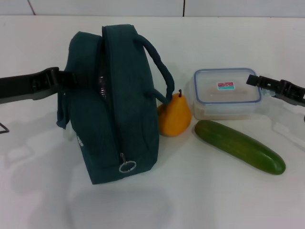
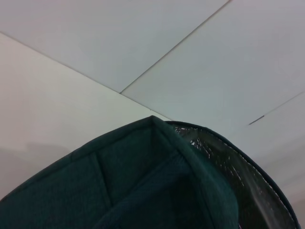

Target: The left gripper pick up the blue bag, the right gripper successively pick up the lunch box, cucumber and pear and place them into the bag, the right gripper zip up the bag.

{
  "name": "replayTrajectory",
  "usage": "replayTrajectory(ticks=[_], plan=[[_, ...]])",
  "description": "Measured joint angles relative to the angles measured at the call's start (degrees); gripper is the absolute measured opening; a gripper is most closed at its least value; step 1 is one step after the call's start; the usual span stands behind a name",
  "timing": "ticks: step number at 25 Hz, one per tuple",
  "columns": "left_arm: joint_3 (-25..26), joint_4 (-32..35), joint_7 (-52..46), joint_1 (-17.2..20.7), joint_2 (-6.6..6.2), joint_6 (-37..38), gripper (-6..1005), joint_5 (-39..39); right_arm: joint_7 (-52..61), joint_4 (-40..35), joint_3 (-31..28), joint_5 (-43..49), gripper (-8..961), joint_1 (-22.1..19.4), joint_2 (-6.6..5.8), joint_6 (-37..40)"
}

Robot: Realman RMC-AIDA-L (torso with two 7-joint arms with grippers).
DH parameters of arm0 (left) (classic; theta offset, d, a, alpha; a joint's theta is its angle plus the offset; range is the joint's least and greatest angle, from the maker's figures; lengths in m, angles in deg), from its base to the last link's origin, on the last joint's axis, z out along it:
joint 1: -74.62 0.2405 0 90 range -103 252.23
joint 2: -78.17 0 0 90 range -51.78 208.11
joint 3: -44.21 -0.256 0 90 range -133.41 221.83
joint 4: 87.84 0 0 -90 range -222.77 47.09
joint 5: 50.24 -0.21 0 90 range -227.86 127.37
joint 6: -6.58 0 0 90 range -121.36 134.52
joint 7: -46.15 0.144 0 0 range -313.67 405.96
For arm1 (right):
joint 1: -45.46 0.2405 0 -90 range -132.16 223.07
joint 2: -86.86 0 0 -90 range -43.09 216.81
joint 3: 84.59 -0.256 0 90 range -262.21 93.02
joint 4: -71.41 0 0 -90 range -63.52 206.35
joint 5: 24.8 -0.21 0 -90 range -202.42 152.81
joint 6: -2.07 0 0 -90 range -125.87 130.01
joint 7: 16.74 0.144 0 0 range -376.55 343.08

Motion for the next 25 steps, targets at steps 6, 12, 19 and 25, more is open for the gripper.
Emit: replayTrajectory(ticks=[6,12,19,25], plan=[[0.0,-1.3,0.8,-0.1,0.07,0.2,43,0.4,0.0,0.5,0.0,-0.4,717,-0.8,0.14,0.2],[0.0,-1.4,1.4,0.4,0.00,0.5,43,1.3,-0.2,0.5,-0.2,-0.5,706,-0.9,0.69,0.4],[0.0,-1.4,1.9,1.0,0.00,0.6,43,1.3,-0.4,-0.1,-0.6,-1.1,693,-1.2,1.05,1.0],[-0.1,-1.5,2.1,1.1,0.00,0.6,43,1.8,-0.4,-0.7,-0.8,-3.0,681,-1.9,0.91,2.5]])
